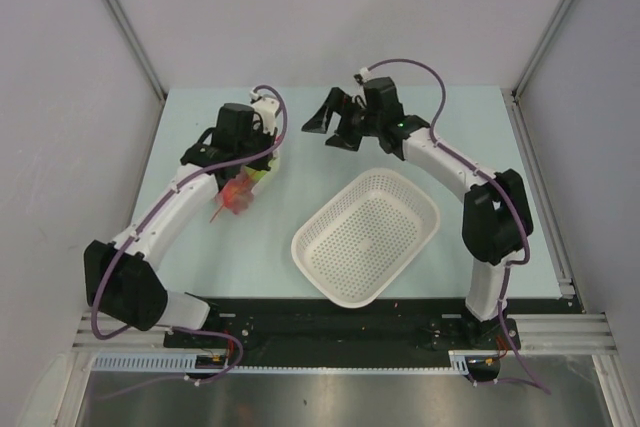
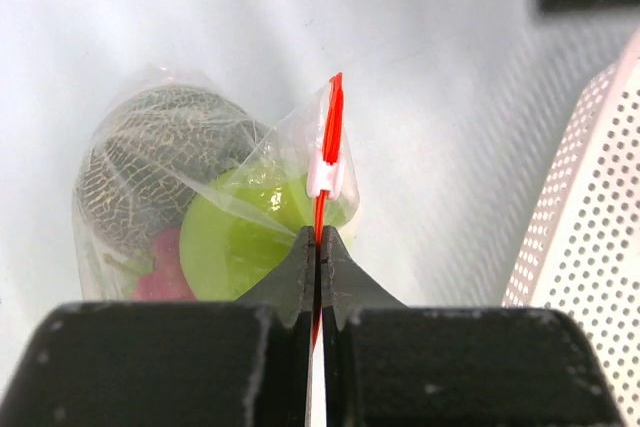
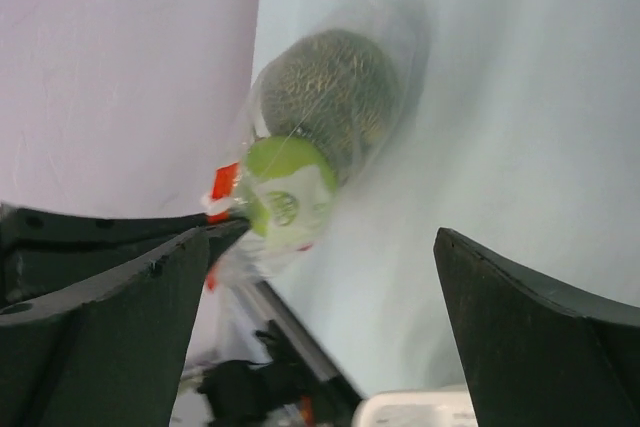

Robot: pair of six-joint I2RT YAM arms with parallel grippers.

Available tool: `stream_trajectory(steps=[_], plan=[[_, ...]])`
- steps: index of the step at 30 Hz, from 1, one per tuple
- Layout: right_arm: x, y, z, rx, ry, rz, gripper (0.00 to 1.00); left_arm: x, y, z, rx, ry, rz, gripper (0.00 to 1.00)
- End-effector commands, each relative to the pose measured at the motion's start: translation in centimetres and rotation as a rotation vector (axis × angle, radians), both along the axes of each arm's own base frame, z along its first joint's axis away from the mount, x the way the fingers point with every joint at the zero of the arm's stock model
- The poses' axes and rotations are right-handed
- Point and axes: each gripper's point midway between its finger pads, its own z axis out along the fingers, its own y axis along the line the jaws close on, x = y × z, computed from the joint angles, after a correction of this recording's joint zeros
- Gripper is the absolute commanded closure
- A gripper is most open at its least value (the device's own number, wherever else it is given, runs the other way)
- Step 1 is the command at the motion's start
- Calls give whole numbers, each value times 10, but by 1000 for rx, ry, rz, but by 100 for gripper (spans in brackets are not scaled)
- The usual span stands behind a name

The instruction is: Open the zip-top bag and remove the fake food

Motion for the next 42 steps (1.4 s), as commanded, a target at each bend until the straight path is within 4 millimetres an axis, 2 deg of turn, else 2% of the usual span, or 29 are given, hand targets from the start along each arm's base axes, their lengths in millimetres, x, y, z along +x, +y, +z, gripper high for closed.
stream_trajectory(steps=[1,2,3,5,7,9,11,14,15,16,17,18,19,20,22,23,25,26,31,34,35,37,42], plan=[[-2,-12,54,-18,-644,348,0,-8,-4,41,-64,-76,-90,100],[-8,-10,53,-30,-709,400,0,-10,-6,44,-78,-80,-115,100],[-22,-5,51,-19,-783,511,0,-14,-11,47,-98,-80,-163,100],[-30,-1,38,-111,-979,651,0,-15,-8,53,-104,-92,-174,100],[-33,8,32,-178,-1047,683,0,-17,-9,54,-113,-88,-198,100],[-33,10,30,-156,-1094,722,0,-20,-10,54,-119,-87,-209,100],[-32,13,38,-140,-1185,757,0,-23,-9,54,-130,-88,-214,100],[-42,23,39,-118,-1315,855,12,-28,-7,52,-129,-90,-213,100],[-43,26,31,-119,-1302,880,20,-29,-7,51,-130,-88,-216,100],[-41,29,27,-122,-1290,885,22,-31,-7,48,-131,-82,-220,100],[-39,32,34,-124,-1316,901,26,-32,-8,48,-136,-84,-223,99],[-40,34,28,-124,-1280,923,31,-33,-9,48,-140,-84,-229,100],[-36,37,17,-131,-1261,938,33,-34,-10,49,-145,-83,-241,100],[-34,40,22,-135,-1278,938,34,-35,-11,49,-146,-84,-244,100],[-34,49,17,-133,-1286,952,35,-36,-10,49,-144,-87,-248,99],[-30,53,22,-143,-1306,941,37,-37,-10,48,-142,-86,-249,100],[-30,60,16,-127,-1289,958,40,-38,-11,45,-144,-78,-254,100],[-31,62,22,-112,-1285,971,42,-39,-11,44,-147,-78,-257,100],[-40,66,19,-97,-1285,996,45,-38,-12,41,-147,-77,-259,100],[-41,68,22,-82,-1288,996,53,-37,-13,41,-149,-80,-262,100],[-42,69,18,-76,-1273,1006,58,-37,-13,41,-150,-81,-261,100],[-43,69,23,-65,-1280,1016,63,-37,-13,40,-148,-79,-263,100],[-47,70,25,-59,-1259,1030,90,-36,-16,39,-161,-72,-267,100]])
